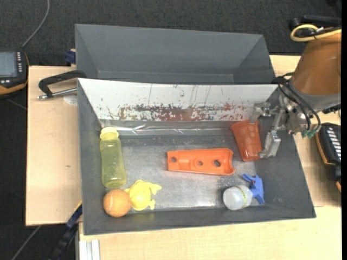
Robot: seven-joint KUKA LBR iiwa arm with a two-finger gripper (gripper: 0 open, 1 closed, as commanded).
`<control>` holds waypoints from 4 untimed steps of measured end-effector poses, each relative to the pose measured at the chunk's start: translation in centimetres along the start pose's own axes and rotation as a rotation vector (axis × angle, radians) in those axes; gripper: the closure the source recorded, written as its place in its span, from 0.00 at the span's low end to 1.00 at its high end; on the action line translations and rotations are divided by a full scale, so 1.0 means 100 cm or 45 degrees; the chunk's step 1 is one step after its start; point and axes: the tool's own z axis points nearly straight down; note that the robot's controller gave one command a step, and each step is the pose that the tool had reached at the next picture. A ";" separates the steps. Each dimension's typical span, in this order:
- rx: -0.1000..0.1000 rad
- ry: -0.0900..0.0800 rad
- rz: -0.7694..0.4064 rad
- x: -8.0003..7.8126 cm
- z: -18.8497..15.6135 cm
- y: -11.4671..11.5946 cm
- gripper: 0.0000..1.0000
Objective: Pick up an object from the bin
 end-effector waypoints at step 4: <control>-0.001 -0.016 -0.068 -0.002 0.041 0.109 0.00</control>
Offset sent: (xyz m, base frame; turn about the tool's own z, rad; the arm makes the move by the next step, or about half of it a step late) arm 0.0127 0.0772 -0.0896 -0.1682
